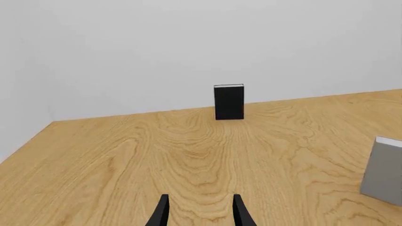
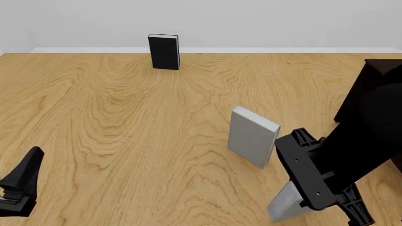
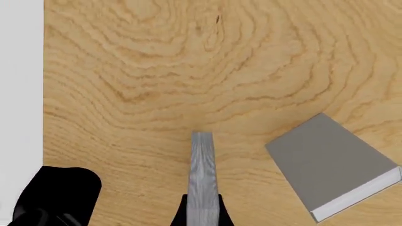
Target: Pick up the book on the right and place it on the cabinet shelf.
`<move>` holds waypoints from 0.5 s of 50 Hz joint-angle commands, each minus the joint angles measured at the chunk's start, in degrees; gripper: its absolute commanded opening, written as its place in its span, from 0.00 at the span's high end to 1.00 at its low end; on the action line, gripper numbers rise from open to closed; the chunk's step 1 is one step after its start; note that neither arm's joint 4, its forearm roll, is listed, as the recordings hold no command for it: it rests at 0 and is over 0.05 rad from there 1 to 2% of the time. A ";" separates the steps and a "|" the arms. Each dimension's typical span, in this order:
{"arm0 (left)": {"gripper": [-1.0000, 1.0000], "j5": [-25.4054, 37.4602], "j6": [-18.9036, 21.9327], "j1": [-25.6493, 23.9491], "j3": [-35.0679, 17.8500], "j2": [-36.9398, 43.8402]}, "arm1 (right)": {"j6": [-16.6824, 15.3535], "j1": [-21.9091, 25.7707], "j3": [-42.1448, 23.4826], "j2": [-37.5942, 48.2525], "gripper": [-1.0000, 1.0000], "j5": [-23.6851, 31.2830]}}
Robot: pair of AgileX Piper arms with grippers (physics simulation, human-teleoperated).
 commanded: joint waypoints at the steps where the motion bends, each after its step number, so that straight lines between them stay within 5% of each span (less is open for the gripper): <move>1: 0.00 0.00 0.27 -0.36 0.01 -0.02 | 9.35 4.80 0.14 -2.80 1.00 0.83; 12: 0.00 0.04 0.48 -0.58 0.01 -0.03 | 9.63 -0.81 1.76 -6.41 1.00 0.84; 21: 0.00 0.01 0.72 -0.73 0.01 -0.03 | 4.04 -10.25 2.41 -9.91 1.00 0.84; 25: 0.00 -0.02 0.89 -1.01 0.02 -0.04 | -1.58 -16.77 3.28 -12.72 1.00 0.84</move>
